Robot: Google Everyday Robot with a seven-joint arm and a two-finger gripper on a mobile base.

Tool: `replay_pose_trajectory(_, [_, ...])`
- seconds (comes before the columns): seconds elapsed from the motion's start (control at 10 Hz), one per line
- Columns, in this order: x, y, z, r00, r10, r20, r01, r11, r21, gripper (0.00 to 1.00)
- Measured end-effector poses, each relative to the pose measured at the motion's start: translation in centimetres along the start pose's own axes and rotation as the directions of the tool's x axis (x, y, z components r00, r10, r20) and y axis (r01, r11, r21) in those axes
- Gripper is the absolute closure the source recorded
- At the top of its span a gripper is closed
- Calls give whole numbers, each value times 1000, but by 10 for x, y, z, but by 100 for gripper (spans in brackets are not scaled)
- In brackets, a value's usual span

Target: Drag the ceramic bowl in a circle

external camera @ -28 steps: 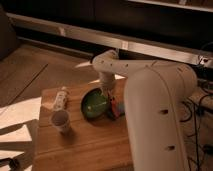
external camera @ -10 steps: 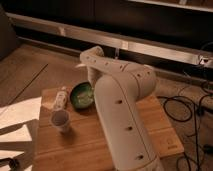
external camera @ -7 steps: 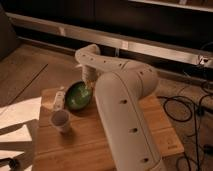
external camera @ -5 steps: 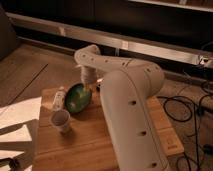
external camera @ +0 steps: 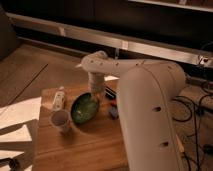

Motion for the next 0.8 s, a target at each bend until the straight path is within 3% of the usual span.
replay_pose_trajectory(0.2, [2, -35, 5, 999, 45, -22, -43, 996, 73, 100])
replay_pose_trajectory(0.4, [-6, -55, 10, 997, 63, -34, -59, 991, 123, 100])
replay_pose_trajectory(0.8, [-49, -84, 25, 999, 38, -35, -30, 979, 204, 100])
